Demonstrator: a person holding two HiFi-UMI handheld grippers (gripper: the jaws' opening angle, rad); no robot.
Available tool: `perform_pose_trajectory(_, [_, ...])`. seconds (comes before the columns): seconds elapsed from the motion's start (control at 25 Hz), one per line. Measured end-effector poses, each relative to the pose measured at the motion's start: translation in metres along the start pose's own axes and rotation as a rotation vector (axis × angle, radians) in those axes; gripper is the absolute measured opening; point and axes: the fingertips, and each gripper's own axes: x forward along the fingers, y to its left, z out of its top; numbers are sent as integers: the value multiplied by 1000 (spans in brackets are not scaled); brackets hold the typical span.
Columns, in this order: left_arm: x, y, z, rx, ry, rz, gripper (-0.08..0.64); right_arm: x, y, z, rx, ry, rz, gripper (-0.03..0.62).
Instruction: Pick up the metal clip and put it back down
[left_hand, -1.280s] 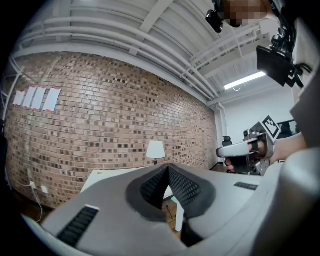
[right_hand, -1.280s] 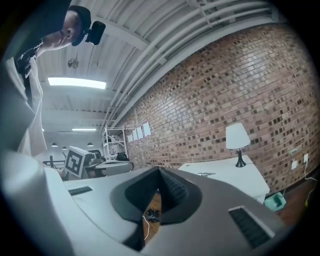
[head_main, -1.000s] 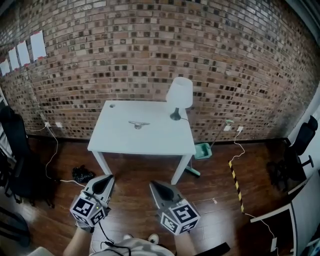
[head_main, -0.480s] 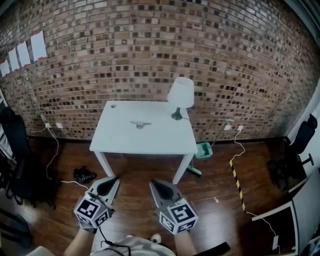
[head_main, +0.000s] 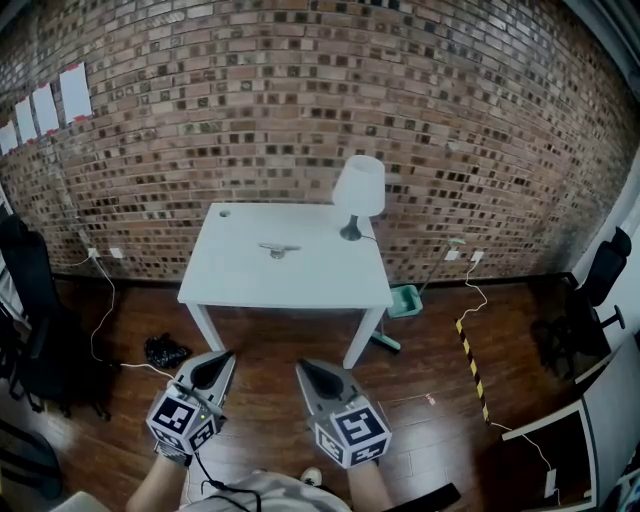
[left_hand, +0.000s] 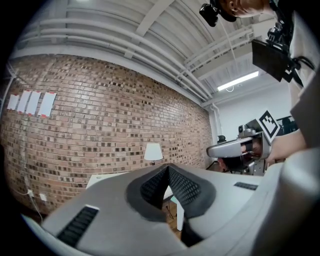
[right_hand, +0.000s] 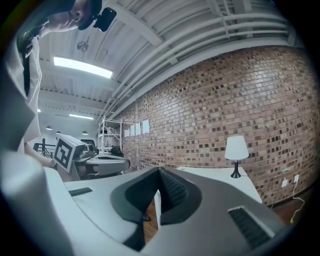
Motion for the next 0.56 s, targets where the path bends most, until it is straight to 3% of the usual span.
perform_pose_trajectory(0.56, [6, -16, -1, 17, -10, -38, 8, -3, -5, -13, 8, 40, -13, -8])
